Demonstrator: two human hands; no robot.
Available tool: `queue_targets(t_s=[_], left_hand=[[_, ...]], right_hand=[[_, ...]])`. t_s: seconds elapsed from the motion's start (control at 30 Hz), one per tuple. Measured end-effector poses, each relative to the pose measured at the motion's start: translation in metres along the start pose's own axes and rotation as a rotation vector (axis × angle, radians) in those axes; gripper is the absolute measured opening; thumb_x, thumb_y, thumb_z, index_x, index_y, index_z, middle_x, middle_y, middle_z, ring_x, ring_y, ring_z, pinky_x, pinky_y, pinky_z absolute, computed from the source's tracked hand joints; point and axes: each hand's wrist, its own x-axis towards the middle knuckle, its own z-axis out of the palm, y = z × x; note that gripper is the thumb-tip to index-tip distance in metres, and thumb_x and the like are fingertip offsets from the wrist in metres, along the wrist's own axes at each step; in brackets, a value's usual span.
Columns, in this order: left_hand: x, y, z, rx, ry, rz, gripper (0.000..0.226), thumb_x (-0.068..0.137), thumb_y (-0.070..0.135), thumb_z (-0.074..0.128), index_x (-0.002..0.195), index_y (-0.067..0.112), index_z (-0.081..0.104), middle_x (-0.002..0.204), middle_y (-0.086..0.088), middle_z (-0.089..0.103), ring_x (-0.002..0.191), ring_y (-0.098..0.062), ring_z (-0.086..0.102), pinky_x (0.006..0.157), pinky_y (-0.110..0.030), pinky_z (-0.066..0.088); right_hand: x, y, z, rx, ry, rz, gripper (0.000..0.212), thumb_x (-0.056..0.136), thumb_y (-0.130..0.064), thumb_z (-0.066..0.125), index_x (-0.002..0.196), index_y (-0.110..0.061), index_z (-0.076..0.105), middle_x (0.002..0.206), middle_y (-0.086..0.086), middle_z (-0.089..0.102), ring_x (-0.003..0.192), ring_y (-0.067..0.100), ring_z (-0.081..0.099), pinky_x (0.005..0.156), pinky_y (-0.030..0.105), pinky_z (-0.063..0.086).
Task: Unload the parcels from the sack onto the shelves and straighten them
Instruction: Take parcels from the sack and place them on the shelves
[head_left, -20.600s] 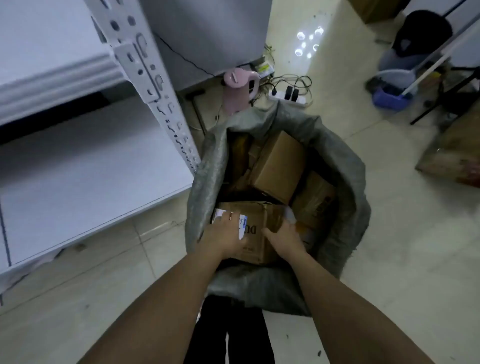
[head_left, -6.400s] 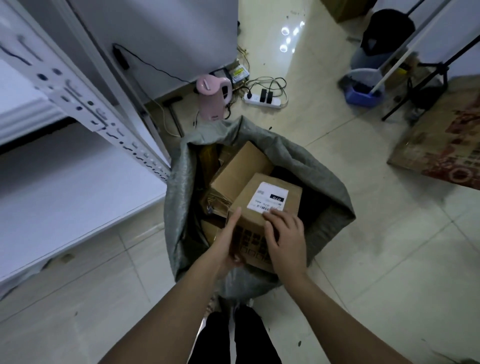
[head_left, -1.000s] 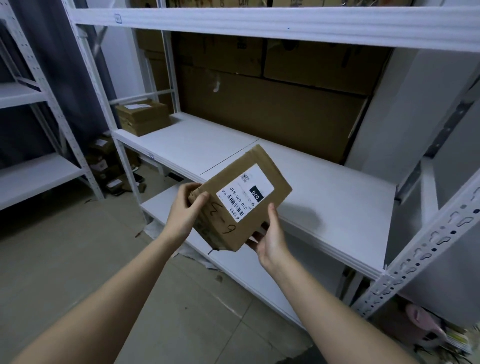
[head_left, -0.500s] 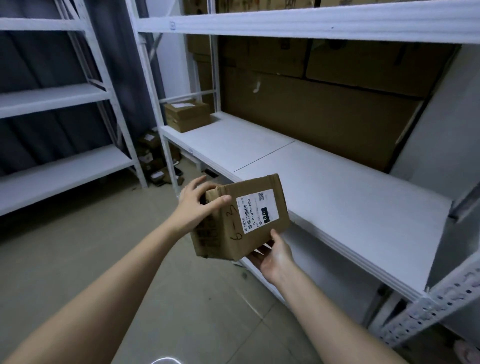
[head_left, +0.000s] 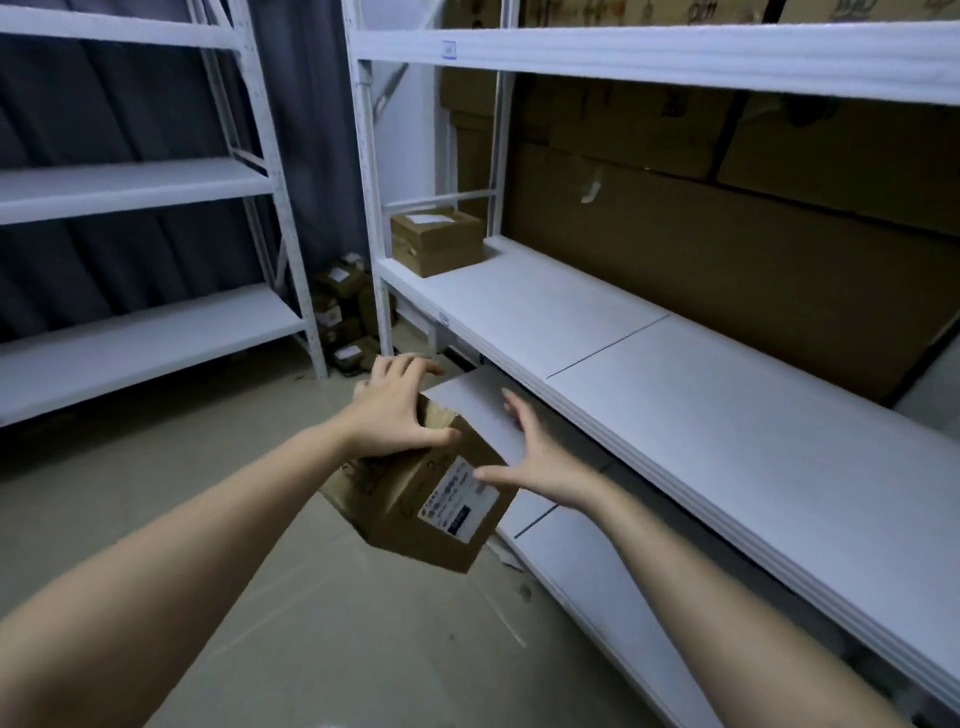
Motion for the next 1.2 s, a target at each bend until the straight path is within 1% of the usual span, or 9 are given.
queue_targets(t_s=[0.2, 0.27, 0.4, 0.53, 0.73, 0.93, 1.07, 1.13, 1.2], left_hand=[[0.028, -0.053, -0.038, -0.027, -0.179, 0.228, 0.110, 0.055, 0.075, 0.050, 0.149, 0.031, 0.013, 0.155, 0.015, 0.004, 0.143, -0.013, 0.006, 0.112, -0.052, 0.020], [0.035, -0.067, -0.050, -0.059, -0.207, 0.299, 0.109, 0.058, 0.071, 0.054, 0.149, 0.032, 0.011, 0.155, 0.019, 0.001, 0.143, -0.010, 0.004, 0.114, -0.051, 0.018], [0.047, -0.100, -0.064, -0.060, -0.246, 0.383, 0.105, 0.060, 0.067, 0.054, 0.149, 0.031, 0.010, 0.154, 0.023, -0.005, 0.142, -0.007, 0.004, 0.115, -0.052, 0.017], [0.070, -0.133, -0.070, -0.135, -0.253, 0.372, 0.099, 0.061, 0.063, 0.051, 0.148, 0.031, 0.015, 0.155, 0.020, -0.003, 0.142, -0.007, 0.009, 0.115, -0.047, 0.020], [0.138, -0.193, -0.073, -0.285, -0.224, 0.340, 0.090, 0.070, 0.060, 0.047, 0.148, 0.025, 0.021, 0.158, 0.008, 0.008, 0.141, 0.001, 0.004, 0.111, -0.016, 0.008], [0.231, -0.275, -0.073, -0.361, -0.275, -0.185, 0.087, 0.081, 0.077, 0.036, 0.151, 0.034, 0.011, 0.160, 0.006, 0.007, 0.147, -0.016, 0.005, 0.120, -0.044, 0.006], [0.258, -0.322, -0.045, -0.709, -0.149, -0.641, 0.089, 0.077, 0.081, 0.025, 0.151, 0.031, 0.020, 0.160, 0.002, 0.015, 0.146, -0.023, 0.016, 0.116, -0.049, 0.014], [0.268, -0.338, -0.024, -0.916, -0.180, -0.824, 0.085, 0.079, 0.082, 0.025, 0.147, 0.032, 0.029, 0.155, -0.004, 0.027, 0.140, -0.031, 0.029, 0.111, -0.054, 0.024], [0.280, -0.349, -0.008, -1.151, -0.232, -0.842, 0.082, 0.076, 0.085, 0.027, 0.135, 0.032, 0.047, 0.142, -0.007, 0.047, 0.126, -0.032, 0.046, 0.108, -0.058, 0.029]], right_hand=[[0.084, -0.051, 0.015, -0.165, -0.425, 0.070, 0.117, 0.074, -0.031, 0.082, 0.153, -0.030, -0.005, 0.161, -0.006, 0.007, 0.143, 0.011, 0.018, 0.109, 0.023, 0.025], [0.105, -0.059, 0.022, -0.142, -0.457, 0.096, 0.119, 0.074, -0.029, 0.082, 0.152, -0.030, -0.007, 0.159, -0.006, 0.010, 0.139, 0.010, 0.025, 0.111, 0.026, 0.030], [0.141, -0.067, 0.033, -0.154, -0.478, 0.049, 0.123, 0.074, -0.032, 0.082, 0.152, -0.030, -0.012, 0.159, -0.012, -0.005, 0.144, 0.008, 0.008, 0.110, 0.020, 0.018], [0.183, -0.073, 0.046, -0.099, -0.545, 0.016, 0.122, 0.073, -0.027, 0.082, 0.151, -0.032, -0.011, 0.156, -0.012, 0.007, 0.135, -0.002, 0.014, 0.103, 0.014, 0.020], [0.268, -0.072, 0.060, 0.098, -0.531, -0.007, 0.119, 0.059, -0.050, 0.079, 0.149, -0.041, 0.001, 0.149, -0.008, 0.027, 0.138, 0.008, 0.031, 0.106, 0.023, 0.033], [0.370, -0.038, 0.053, 0.335, -0.330, 0.137, 0.110, 0.058, -0.054, 0.076, 0.148, -0.040, 0.015, 0.136, -0.005, 0.051, 0.123, 0.011, 0.052, 0.110, 0.044, 0.037], [0.426, -0.020, 0.050, 0.432, -0.176, 0.229, 0.114, 0.054, -0.059, 0.077, 0.147, -0.042, 0.013, 0.135, -0.003, 0.053, 0.110, 0.005, 0.057, 0.083, 0.026, 0.048], [0.449, -0.014, 0.054, 0.455, -0.099, 0.248, 0.113, 0.056, -0.055, 0.082, 0.146, -0.042, 0.015, 0.141, 0.003, 0.047, 0.119, 0.013, 0.054, 0.093, 0.031, 0.049], [0.468, -0.010, 0.059, 0.468, -0.056, 0.253, 0.115, 0.056, -0.054, 0.086, 0.147, -0.042, 0.016, 0.145, 0.006, 0.040, 0.129, 0.020, 0.046, 0.107, 0.043, 0.041]])
